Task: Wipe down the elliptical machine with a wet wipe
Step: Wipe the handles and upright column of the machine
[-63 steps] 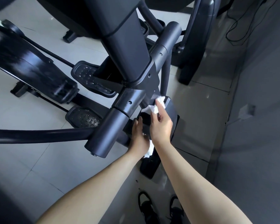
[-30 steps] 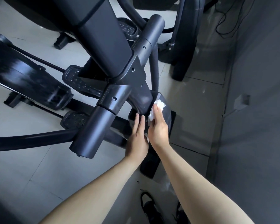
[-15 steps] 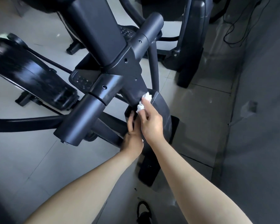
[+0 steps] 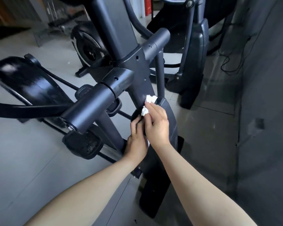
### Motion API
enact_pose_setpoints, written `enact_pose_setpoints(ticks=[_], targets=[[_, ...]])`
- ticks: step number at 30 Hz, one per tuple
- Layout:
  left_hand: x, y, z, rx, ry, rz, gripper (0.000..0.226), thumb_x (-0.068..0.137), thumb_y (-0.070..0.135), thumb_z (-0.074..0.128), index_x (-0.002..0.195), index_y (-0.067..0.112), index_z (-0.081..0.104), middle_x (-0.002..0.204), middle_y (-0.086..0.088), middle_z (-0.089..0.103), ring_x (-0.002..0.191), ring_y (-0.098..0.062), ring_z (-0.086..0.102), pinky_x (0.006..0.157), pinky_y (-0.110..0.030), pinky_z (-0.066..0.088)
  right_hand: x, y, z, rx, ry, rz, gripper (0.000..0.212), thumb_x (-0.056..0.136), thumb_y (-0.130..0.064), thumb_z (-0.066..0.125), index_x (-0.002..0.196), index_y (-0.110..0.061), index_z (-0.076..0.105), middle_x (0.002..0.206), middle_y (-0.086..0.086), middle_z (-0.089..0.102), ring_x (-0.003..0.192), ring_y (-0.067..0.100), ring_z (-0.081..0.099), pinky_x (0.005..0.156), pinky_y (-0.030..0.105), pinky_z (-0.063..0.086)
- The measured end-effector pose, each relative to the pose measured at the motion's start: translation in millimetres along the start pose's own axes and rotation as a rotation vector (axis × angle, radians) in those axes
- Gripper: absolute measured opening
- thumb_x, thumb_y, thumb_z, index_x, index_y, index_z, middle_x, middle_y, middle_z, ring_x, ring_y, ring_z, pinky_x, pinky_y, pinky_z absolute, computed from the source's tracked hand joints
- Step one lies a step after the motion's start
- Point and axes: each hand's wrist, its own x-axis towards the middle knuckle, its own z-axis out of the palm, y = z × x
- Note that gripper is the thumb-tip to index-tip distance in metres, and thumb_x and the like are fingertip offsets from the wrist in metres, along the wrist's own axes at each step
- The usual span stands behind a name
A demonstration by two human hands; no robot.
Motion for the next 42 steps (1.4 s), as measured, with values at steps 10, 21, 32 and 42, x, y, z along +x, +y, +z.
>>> enact_pose_setpoints(ticks=[10,21,32,42], targets=[[-4.5,-25.3,46.2,-0.179,0.278,0.154,0.081,0.086,-0.009,0.053,0.156,0.025,0.032,0.163,0.017,0.017,0.109,-0.005,0.057,0.068,-0.028,0.055,-57.6,84.9,-6.0,0.086,0.04,0.133,0.053,0.104,-0.003,0.039,0.152,-0.025,0.047,0.152,-0.024,0.039,0.142,-0.017,0.024,0.121,0.017,0.023],[-8.1,-34.5,56.8,-0.203,0.359,0.263,0.078,0.084,0.034,0.027,0.16,0.019,0.028,0.167,0.014,0.014,0.125,-0.001,0.041,0.092,-0.039,0.053,-42.8,79.5,17.6,0.008,0.101,-0.272,0.046,0.103,-0.022,0.053,0.149,-0.023,0.05,0.149,-0.006,0.044,0.135,0.015,0.034,0.11,0.013,0.022],[-4.2,-39.6,70.8,-0.118,0.425,0.228,0.076,0.087,0.014,0.036,0.161,0.033,0.025,0.166,0.026,0.01,0.095,-0.021,0.065,0.069,-0.044,0.054,-64.7,122.6,12.6,-0.058,0.062,-0.21,0.057,0.097,-0.04,0.05,0.146,-0.011,0.046,0.133,0.013,0.052,0.119,0.03,0.05,0.1,0.037,0.046],[-0.8,-43.5,72.3,-0.11,0.46,0.229,0.077,0.088,0.005,0.039,0.16,0.029,0.028,0.168,0.021,0.014,0.109,-0.01,0.055,0.072,-0.04,0.055,-64.2,113.9,12.4,-0.092,-0.004,-0.123,0.062,0.105,-0.043,0.034,0.162,-0.021,0.022,0.169,-0.01,0.019,0.155,0.003,0.009,0.128,0.041,0.004]])
